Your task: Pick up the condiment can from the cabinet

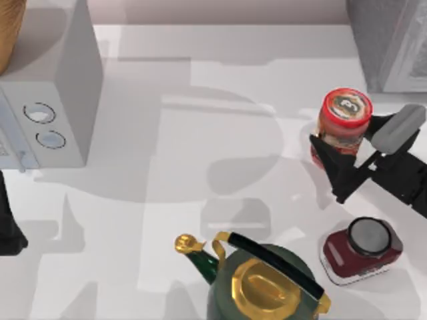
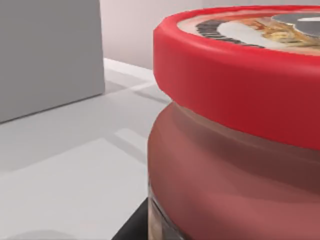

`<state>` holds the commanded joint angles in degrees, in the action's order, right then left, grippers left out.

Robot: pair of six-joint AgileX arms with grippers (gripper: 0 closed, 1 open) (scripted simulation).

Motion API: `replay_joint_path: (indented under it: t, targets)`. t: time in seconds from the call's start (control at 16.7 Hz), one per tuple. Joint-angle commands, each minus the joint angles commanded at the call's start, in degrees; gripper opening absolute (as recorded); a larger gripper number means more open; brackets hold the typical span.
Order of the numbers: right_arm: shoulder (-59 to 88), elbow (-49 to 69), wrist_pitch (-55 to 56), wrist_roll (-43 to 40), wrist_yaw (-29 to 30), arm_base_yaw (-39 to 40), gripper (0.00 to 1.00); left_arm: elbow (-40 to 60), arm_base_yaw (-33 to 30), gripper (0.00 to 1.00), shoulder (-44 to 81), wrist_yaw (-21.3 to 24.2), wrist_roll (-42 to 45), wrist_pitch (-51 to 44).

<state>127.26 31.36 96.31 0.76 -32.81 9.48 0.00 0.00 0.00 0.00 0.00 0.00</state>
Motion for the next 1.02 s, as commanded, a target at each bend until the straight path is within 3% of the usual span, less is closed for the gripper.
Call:
replay_joint_path:
  t: [0.24,1.02]
  targets:
    - [0.5,0.6,-0.1,0.0,0.4,0.4,0.0,0.0,0.0,1.0,0.0,0.0,0.0,0.0]
    - [0.5,0.6,-0.1,0.0,0.4,0.4,0.98,0.0,0.0,1.0,0.0,0.0,0.0,0.0]
